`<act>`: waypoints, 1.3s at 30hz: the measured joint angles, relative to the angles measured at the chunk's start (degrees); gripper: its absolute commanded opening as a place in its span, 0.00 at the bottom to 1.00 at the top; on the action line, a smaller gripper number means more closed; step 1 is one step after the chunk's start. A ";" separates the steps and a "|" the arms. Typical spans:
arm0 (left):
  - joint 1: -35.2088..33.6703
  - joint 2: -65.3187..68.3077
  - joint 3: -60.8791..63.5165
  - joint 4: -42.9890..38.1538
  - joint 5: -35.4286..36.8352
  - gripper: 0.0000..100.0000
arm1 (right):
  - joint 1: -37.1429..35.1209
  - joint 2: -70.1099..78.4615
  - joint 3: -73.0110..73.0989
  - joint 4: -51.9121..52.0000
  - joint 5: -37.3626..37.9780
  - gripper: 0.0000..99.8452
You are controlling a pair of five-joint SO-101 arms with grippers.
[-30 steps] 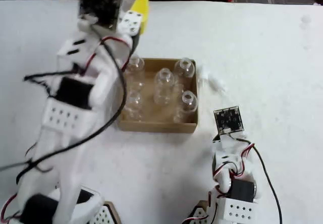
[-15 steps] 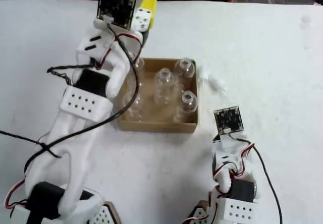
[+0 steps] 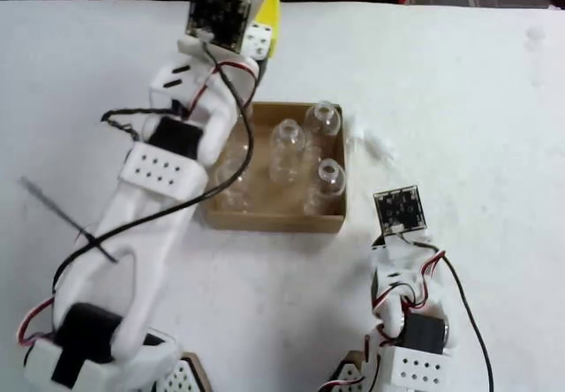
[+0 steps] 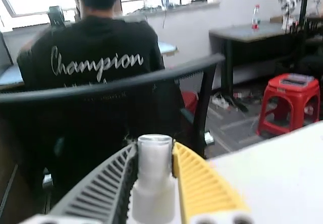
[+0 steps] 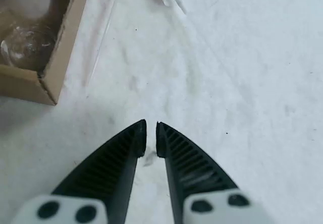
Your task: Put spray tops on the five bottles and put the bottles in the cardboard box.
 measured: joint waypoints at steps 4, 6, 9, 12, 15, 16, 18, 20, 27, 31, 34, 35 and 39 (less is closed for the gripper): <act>0.00 1.85 0.00 -0.79 0.00 0.02 | 0.00 0.00 0.00 0.00 0.00 0.02; 0.00 1.85 0.00 -1.05 0.00 0.02 | 0.00 0.00 0.00 0.00 0.00 0.02; 0.00 1.85 0.00 -1.05 0.00 0.02 | 0.00 0.00 0.00 0.00 0.00 0.02; 0.00 2.20 0.00 -1.05 0.00 0.02 | 0.00 0.00 0.00 0.00 0.00 0.02; 0.00 2.20 1.05 -1.05 0.00 0.02 | 0.00 0.00 0.00 0.00 0.00 0.02; 0.00 2.20 1.58 -1.05 0.00 0.02 | 0.00 0.00 0.00 0.00 0.00 0.02; 0.00 2.20 2.55 -1.05 0.00 0.02 | 0.00 0.00 0.00 0.00 0.00 0.02; 0.00 2.20 3.43 -1.05 0.00 0.02 | 0.00 0.00 0.00 0.00 0.00 0.02; -1.76 2.20 11.08 -9.05 6.59 0.02 | 0.00 0.00 0.00 0.00 0.00 0.02; -3.69 2.20 16.18 -13.01 8.26 0.02 | 0.00 0.00 0.00 0.00 0.00 0.02; -3.69 2.20 18.20 -14.95 8.26 0.02 | 0.00 0.00 0.00 0.00 0.00 0.02; -3.96 2.20 18.55 -15.56 8.26 0.02 | 0.00 0.00 0.00 0.00 0.00 0.02; -4.75 0.70 22.33 -16.26 8.26 0.02 | 0.00 0.00 0.00 0.00 0.00 0.02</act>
